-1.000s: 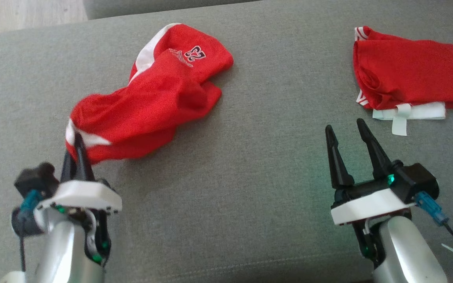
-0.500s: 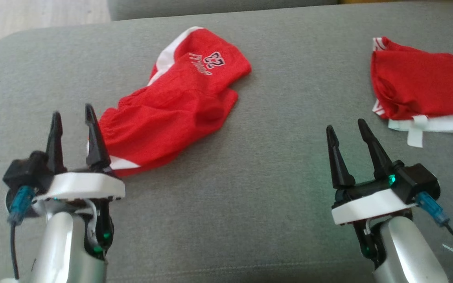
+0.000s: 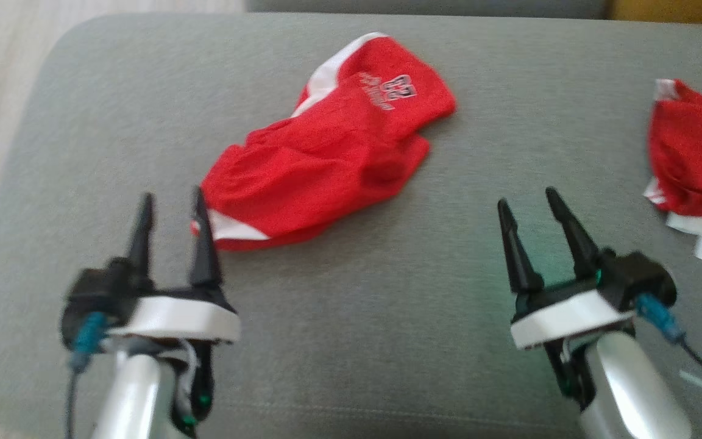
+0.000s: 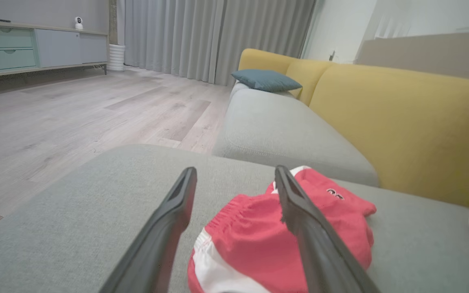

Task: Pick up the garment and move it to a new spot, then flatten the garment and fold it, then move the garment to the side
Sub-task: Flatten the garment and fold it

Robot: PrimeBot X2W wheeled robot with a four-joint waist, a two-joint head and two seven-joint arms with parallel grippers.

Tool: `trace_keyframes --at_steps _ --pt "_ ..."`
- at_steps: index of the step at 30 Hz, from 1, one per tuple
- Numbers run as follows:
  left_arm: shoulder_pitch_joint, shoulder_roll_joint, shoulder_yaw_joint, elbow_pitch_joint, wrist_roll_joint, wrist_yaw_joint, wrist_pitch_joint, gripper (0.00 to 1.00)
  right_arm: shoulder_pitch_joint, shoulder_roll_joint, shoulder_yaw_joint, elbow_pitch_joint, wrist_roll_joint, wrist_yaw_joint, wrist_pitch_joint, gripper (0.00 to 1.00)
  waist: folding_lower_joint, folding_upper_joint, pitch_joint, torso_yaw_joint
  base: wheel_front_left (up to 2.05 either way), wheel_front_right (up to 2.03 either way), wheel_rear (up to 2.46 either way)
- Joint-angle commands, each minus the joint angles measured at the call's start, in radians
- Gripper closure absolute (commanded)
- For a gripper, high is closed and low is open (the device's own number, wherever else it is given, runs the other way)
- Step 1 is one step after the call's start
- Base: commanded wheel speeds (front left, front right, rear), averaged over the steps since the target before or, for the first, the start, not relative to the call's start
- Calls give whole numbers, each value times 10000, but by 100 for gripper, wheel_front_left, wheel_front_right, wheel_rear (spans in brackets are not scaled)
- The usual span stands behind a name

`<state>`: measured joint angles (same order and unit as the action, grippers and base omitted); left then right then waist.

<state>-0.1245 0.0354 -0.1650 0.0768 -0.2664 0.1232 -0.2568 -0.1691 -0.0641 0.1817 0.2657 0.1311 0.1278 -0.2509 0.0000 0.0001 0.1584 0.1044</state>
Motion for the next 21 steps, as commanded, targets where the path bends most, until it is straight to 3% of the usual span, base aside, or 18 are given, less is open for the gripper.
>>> trace_keyframes --at_steps 1,8,12,21 --pt "-266 149 132 -155 108 -50 -49 0 -651 -86 234 -203 43 29 -109 0 0 -1 172 393 0 0 0" --pt "-391 149 -741 355 89 -6 -49 0 -2413 -316 459 1538 763 29 638 0 0 -1 621 1681 0 0 0" --pt "-455 149 -1084 360 -76 76 -49 0 -3334 -383 -85 3083 1042 29 1536 0 0 -1 802 2250 0 0 0" --pt "-498 149 -1424 264 -340 323 -49 0 -4609 -568 -428 5503 855 29 2136 0 0 -1 1009 2865 0 0 0"
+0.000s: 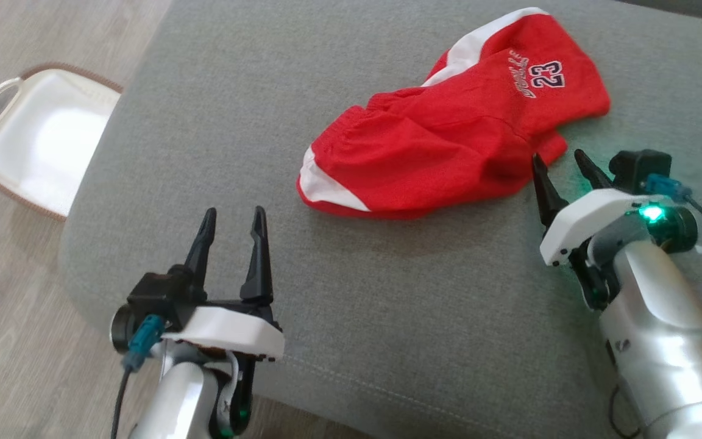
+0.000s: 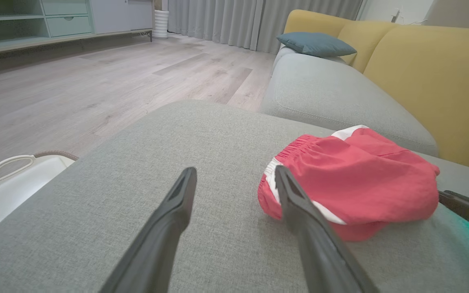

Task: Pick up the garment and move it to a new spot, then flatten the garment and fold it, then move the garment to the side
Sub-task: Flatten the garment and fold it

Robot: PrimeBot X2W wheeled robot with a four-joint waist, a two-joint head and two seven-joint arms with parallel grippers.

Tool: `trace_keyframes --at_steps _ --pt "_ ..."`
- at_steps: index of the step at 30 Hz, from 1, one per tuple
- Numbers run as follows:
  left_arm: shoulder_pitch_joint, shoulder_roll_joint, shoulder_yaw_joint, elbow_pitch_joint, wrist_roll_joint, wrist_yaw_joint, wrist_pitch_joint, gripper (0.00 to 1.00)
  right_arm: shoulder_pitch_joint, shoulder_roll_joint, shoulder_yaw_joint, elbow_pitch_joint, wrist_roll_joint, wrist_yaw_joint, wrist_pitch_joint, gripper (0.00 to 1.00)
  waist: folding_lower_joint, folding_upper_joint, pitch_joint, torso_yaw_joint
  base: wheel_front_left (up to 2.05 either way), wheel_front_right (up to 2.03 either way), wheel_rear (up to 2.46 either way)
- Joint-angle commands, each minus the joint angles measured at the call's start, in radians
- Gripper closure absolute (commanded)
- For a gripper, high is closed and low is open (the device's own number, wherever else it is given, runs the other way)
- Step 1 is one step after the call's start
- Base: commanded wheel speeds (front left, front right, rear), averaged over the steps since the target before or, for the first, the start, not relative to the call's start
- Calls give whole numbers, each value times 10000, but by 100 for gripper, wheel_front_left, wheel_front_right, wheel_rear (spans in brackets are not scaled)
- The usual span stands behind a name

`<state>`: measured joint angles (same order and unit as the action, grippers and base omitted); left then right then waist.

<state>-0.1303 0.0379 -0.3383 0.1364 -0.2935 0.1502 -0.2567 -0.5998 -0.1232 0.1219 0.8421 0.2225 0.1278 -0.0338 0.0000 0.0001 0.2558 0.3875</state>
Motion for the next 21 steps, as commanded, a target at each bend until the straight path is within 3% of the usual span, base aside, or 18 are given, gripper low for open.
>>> trace_keyframes --at_steps 1,4,5,6,14,21 --pt "-438 124 295 -343 -76 69 -51 0 -397 9 157 -69 -71 29 -49 0 0 -1 48 52 0 0 0" --pt "-446 124 263 -367 -89 126 -51 0 -647 -2 228 474 -110 29 -81 0 0 -1 88 47 0 0 0" --pt "-451 124 255 -368 -88 148 -51 0 -717 -1 270 619 -101 29 -126 58 0 -1 96 30 0 0 0" --pt "-457 124 249 -368 -88 167 -51 0 -780 4 309 737 -70 29 -200 100 0 -1 102 6 0 0 0" --pt "-353 124 630 -248 -12 105 -51 0 -778 326 521 1031 672 29 -1505 100 0 -1 -69 -843 0 0 0" --pt "-389 124 890 -193 113 -47 -51 0 -135 420 543 291 1401 29 -2117 100 0 -1 -537 -1998 0 0 0"
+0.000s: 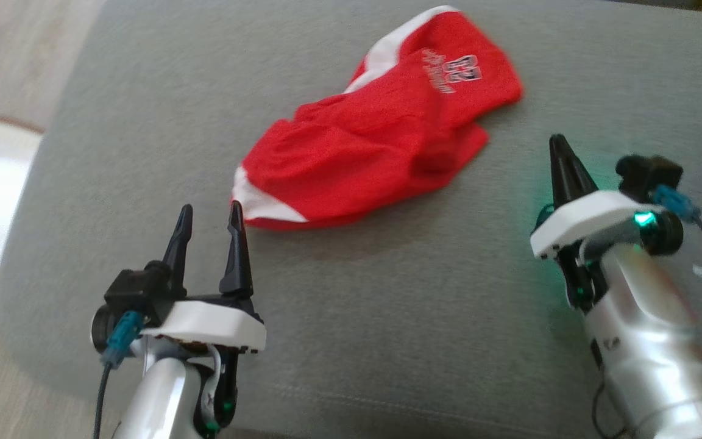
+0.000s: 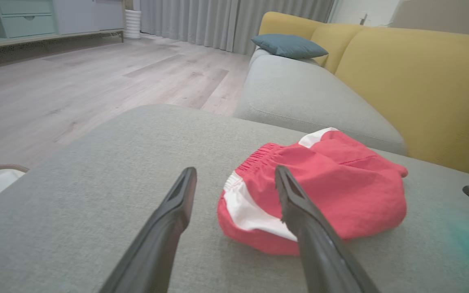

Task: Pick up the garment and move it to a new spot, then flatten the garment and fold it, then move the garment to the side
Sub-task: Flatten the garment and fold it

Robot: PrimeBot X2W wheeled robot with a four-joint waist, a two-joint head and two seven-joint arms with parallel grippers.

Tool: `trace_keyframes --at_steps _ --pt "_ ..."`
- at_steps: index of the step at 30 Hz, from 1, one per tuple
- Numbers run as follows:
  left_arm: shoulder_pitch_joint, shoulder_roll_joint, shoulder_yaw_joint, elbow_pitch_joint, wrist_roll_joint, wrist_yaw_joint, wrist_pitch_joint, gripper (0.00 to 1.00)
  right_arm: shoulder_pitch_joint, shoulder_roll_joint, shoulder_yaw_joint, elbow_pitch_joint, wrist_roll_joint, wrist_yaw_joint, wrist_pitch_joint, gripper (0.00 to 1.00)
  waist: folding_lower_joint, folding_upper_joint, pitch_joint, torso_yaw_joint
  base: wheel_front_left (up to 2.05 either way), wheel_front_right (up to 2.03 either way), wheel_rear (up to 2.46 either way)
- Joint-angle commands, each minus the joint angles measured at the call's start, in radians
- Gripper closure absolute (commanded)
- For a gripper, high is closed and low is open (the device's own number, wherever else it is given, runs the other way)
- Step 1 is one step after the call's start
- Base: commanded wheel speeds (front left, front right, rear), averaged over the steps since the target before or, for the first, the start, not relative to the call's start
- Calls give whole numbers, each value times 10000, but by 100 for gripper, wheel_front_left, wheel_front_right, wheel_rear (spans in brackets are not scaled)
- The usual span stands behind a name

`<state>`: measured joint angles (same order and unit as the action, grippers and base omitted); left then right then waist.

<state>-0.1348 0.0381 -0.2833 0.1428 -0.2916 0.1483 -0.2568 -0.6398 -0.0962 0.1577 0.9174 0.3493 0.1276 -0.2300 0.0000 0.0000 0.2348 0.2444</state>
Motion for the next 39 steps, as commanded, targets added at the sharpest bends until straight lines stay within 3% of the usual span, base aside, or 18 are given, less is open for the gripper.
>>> trace_keyframes --at_steps 1,12,20,25,26,27,28,39 --pt "-344 122 340 -256 94 -28 -49 0 265 149 184 -463 134 31 -155 100 0 0 -327 -567 0 0 0" --pt "-3 122 614 -262 149 -129 -49 0 2345 -505 -775 -3363 345 31 87 100 0 0 -1118 -1913 0 0 0" --pt "258 122 757 -401 103 -255 -49 0 3888 -216 -665 -5859 -168 31 333 100 0 0 -1419 -2344 0 0 0" --pt "422 122 802 -427 61 -326 -49 0 4883 113 -364 -6696 -664 31 72 100 0 0 -1544 -2534 0 0 0" --pt "459 122 817 -421 27 -332 -49 0 5050 176 -345 -6796 -752 31 13 77 0 0 -1563 -2563 0 0 0" --pt "501 122 834 -414 -53 -328 -49 0 5207 236 -334 -6865 -809 31 -32 25 0 0 -1586 -2590 0 0 0" --pt "544 122 835 -410 -104 -327 -49 0 5335 287 -320 -6911 -833 31 -63 0 0 0 -1600 -2616 0 0 0" --pt "680 122 630 -309 -148 -444 -49 0 5541 417 -342 -7241 -1929 31 -255 0 0 0 -1640 -2505 0 0 0"
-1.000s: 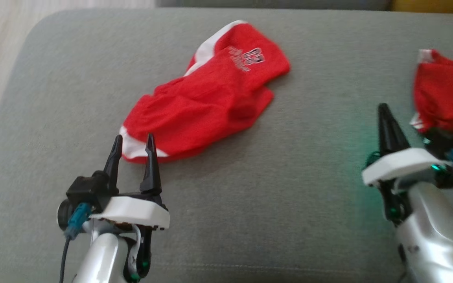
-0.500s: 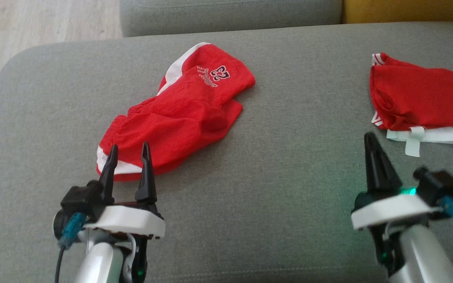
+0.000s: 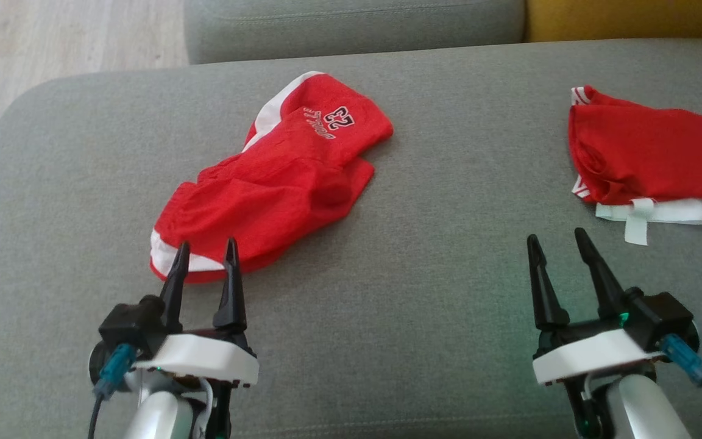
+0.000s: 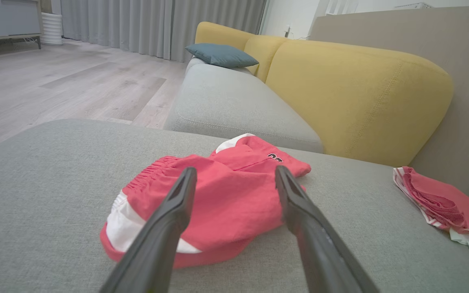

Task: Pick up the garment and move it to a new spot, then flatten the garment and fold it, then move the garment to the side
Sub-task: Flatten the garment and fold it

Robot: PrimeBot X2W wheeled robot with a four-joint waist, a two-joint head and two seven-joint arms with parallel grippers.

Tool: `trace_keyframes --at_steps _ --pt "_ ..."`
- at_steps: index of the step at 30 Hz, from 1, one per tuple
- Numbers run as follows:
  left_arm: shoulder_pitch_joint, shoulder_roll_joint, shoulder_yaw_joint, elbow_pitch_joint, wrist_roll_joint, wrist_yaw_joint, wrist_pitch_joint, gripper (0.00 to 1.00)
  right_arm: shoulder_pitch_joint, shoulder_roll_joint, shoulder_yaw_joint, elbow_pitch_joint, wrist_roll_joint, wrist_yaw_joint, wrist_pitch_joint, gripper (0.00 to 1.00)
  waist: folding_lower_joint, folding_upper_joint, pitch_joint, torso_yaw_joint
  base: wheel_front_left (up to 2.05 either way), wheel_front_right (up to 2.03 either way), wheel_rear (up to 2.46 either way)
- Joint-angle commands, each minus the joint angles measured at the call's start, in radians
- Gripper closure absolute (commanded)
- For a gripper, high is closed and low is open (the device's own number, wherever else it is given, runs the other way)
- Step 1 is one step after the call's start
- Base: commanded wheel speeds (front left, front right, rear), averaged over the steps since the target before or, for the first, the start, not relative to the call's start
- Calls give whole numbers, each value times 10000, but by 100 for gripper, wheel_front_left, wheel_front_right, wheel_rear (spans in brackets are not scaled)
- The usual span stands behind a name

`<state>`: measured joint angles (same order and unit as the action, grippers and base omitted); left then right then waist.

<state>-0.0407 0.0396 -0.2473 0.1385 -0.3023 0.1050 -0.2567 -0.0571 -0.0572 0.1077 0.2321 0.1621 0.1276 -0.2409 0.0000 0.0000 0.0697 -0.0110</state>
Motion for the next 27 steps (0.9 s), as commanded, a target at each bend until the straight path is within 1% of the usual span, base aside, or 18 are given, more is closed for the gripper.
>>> trace_keyframes --at_steps 1,6,9,11,14,15,19,23,27 --pt "-275 106 241 -267 -50 -12 -51 0 -274 32 118 -397 -81 31 -152 0 0 0 27 95 0 0 0" --pt "-321 106 145 -296 -87 10 -51 0 -365 45 225 -345 -131 31 -94 0 0 0 207 320 0 0 0" --pt "-463 106 -11 -311 -68 -3 -51 0 -716 49 474 -169 -110 31 292 0 0 0 496 618 0 0 0" --pt "-604 106 -144 -322 -45 12 -51 0 -1103 52 704 54 170 31 741 0 0 0 727 877 0 0 0" --pt "-845 106 -378 -278 -51 38 -51 0 -1859 58 992 591 986 31 1563 0 0 0 1043 1342 0 0 0" --pt "-973 106 -582 -248 -56 72 -51 0 -2417 55 1091 1069 1363 31 2032 0 0 0 1236 1686 0 0 0" --pt "-1156 106 -872 -250 -135 188 -51 0 -3528 -50 931 2280 1859 31 2798 0 0 0 1571 2348 0 0 0" --pt "-1182 106 -1019 -251 -315 329 -51 0 -4574 -399 835 3607 1582 31 3220 0 0 0 1755 2830 0 0 0" --pt "-1237 106 -1180 -266 -376 380 -51 0 -5311 -461 789 4680 1566 31 3323 0 0 0 1865 3168 0 0 0"
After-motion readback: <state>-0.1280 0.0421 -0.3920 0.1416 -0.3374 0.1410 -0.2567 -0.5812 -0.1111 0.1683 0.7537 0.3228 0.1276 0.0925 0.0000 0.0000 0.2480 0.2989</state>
